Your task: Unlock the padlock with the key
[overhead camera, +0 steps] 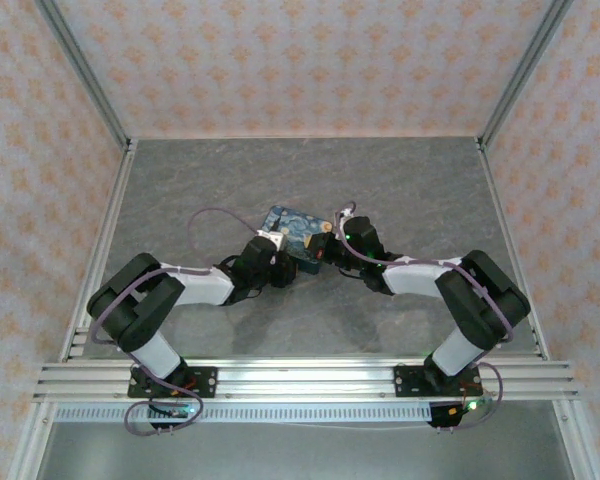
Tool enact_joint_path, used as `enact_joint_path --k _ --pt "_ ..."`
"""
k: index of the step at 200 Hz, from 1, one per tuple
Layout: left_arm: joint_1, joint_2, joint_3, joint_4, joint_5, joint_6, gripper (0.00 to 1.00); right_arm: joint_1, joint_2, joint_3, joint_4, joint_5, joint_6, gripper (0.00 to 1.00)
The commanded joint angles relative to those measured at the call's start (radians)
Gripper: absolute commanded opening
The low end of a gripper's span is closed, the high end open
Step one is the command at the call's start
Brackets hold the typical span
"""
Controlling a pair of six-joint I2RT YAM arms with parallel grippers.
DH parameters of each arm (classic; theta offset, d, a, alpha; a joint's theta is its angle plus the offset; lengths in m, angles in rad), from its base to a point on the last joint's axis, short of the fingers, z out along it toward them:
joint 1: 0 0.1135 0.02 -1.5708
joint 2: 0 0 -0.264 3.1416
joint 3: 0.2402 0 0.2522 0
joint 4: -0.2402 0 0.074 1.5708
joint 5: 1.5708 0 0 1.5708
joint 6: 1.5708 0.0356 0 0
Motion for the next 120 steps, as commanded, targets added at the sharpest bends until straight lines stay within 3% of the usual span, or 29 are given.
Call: enact_joint_path --k 1,120 --pt "-0.024 0.029 0.036 0.054 -0.005 0.015 0.47 0.009 0.026 -0.007 -0.118 0.035 -0.007 0.00" --pt "-0.058 0.031 0.077 0.025 -0.058 -0.032 0.37 0.013 0.006 -0.016 -0.115 0.040 -0.007 0.00"
